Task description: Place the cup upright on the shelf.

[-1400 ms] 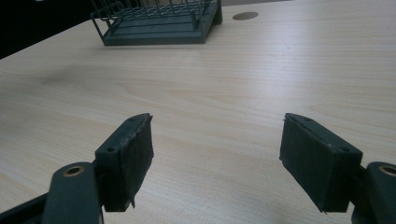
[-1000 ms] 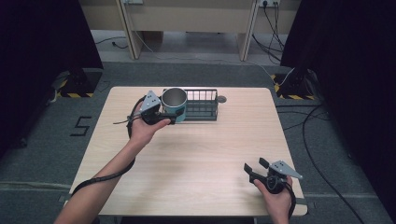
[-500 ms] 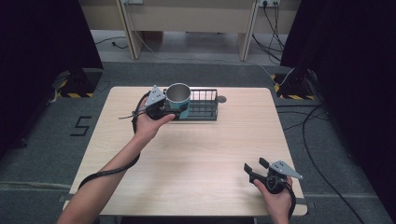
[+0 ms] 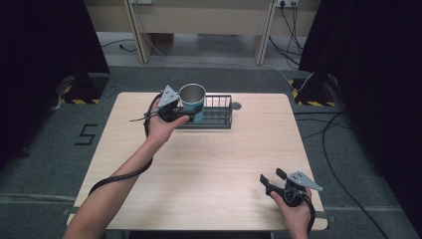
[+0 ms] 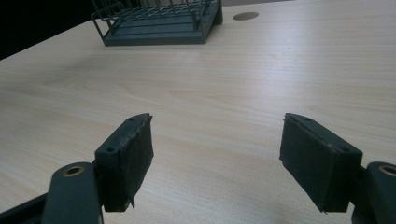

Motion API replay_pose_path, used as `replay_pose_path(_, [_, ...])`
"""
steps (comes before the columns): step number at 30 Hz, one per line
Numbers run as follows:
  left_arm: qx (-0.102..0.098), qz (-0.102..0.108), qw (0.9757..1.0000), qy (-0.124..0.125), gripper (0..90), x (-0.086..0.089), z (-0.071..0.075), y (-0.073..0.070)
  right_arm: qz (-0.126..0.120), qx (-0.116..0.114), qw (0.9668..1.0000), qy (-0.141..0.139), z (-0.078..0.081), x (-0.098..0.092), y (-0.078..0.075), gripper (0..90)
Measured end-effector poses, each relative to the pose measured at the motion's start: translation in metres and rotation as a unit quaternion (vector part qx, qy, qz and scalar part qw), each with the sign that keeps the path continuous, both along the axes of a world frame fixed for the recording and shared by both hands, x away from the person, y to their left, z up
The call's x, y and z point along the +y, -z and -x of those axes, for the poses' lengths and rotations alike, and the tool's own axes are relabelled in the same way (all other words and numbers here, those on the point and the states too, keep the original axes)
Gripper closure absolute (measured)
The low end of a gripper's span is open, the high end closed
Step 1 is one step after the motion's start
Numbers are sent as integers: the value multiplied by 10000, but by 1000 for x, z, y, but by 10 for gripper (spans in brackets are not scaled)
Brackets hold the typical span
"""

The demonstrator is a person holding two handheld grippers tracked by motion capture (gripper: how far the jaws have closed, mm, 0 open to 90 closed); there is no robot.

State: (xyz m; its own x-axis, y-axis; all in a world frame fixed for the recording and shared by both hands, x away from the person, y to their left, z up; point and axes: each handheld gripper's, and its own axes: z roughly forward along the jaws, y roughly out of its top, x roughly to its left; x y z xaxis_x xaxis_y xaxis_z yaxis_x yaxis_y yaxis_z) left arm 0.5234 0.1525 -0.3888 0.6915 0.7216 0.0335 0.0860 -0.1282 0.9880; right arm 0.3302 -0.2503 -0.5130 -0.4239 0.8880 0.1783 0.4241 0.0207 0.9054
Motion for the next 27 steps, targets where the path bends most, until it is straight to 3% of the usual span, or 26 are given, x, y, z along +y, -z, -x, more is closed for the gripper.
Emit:
replay_pose_path(20, [-19,-17,9998,-179,149,-13,-24,-12,-6,-9,10000,-9,0,0,0,264])
replay_pose_path(27, [115,-41,9995,-280,149,-19,-37,-10,-20,3,10000,-7,0,0,0,264])
